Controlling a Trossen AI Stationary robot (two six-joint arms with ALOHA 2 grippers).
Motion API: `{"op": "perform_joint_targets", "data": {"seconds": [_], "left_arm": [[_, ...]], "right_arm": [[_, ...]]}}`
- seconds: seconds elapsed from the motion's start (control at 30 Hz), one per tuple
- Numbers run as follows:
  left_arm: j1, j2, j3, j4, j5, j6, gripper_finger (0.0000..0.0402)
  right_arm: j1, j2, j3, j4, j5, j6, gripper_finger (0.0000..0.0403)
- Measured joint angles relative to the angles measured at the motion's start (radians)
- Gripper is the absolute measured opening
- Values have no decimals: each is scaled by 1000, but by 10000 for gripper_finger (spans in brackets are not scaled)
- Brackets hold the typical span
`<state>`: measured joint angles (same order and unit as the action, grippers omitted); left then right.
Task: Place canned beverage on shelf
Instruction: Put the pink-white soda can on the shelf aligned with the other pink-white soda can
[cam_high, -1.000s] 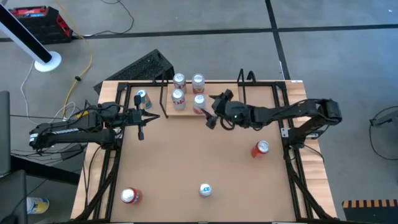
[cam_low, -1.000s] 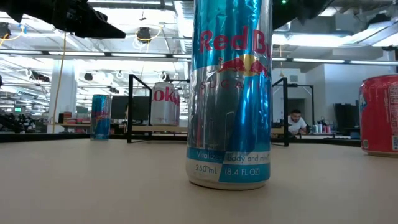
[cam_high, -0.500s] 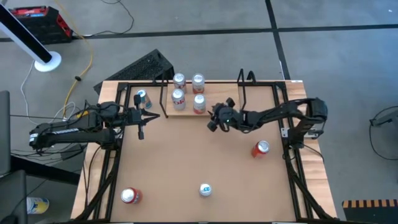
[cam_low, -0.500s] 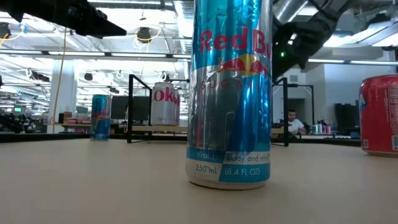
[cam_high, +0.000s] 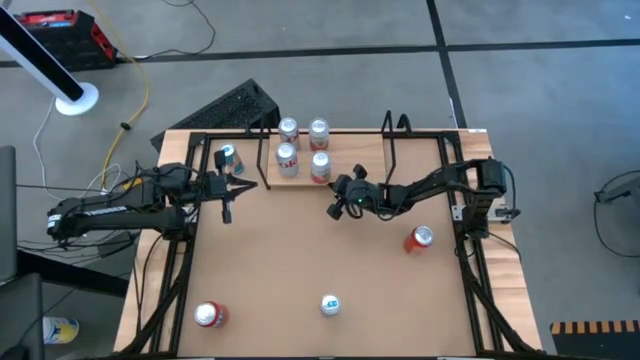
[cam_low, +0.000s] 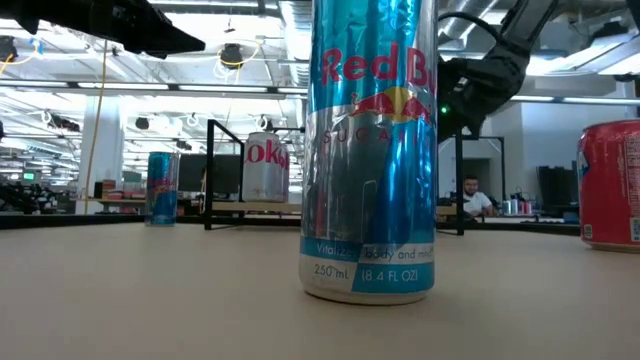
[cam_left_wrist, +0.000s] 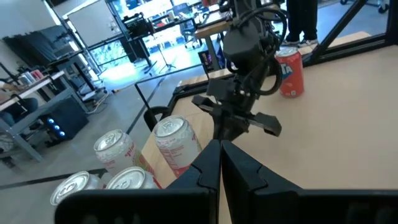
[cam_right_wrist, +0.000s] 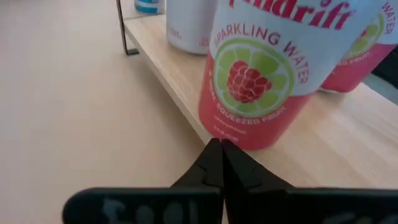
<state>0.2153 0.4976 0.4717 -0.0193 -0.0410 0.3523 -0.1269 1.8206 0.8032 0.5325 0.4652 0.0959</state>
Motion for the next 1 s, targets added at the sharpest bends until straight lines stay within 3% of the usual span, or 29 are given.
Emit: {"op": "perform_joint_targets", "data": {"seconds": [0.53,0.73,1.0], "left_arm": [[0,0,0,10,0,-7,0],[0,0,0,4,0,-6,0],[0,0,0,-30,0,-7,0]], "right_arm": [[-50,0,0,172,-74,-51,22],[-86,0,0,220,-132,-7,22],[-76,0,0,264,-129,47,22]]}}
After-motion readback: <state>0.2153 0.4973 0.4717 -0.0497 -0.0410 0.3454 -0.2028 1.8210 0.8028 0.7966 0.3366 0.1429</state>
